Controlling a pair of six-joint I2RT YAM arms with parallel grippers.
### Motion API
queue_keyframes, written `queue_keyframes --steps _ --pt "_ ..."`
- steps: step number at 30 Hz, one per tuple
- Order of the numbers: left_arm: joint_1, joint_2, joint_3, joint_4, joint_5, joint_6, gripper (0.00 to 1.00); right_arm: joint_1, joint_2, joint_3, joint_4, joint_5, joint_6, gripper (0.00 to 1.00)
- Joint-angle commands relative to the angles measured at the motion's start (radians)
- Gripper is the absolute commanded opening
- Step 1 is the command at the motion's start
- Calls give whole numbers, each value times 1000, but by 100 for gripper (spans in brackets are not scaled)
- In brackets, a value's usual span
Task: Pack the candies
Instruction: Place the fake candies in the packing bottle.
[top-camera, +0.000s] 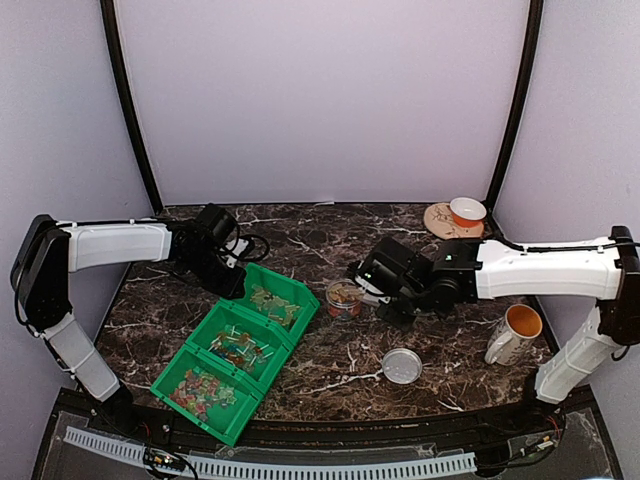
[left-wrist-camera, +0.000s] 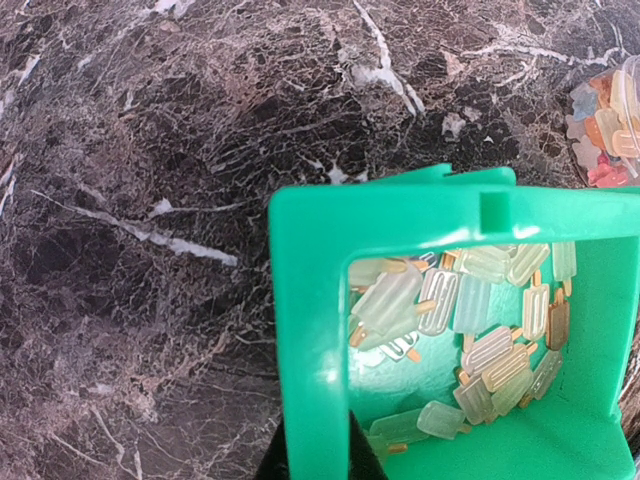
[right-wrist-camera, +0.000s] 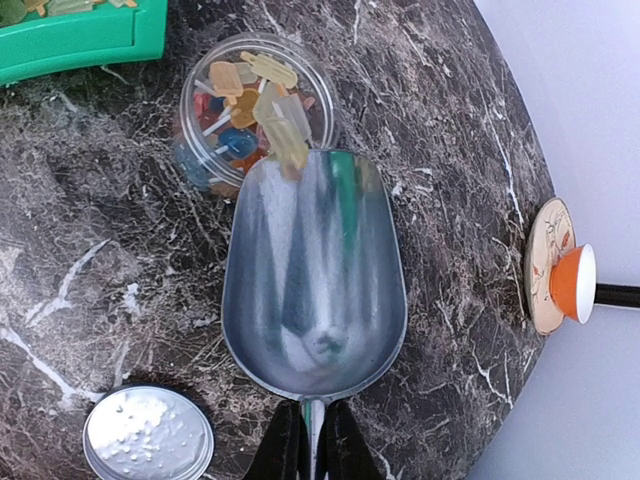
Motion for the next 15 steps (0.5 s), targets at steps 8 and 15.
queue_keyframes --steps 8,15 --pt "-2 -40 34 0 -2 -3 0 50 7 51 -8 17 -48 0" --pt "-2 -43 35 -2 -4 -2 0 55 -5 58 10 81 -55 0"
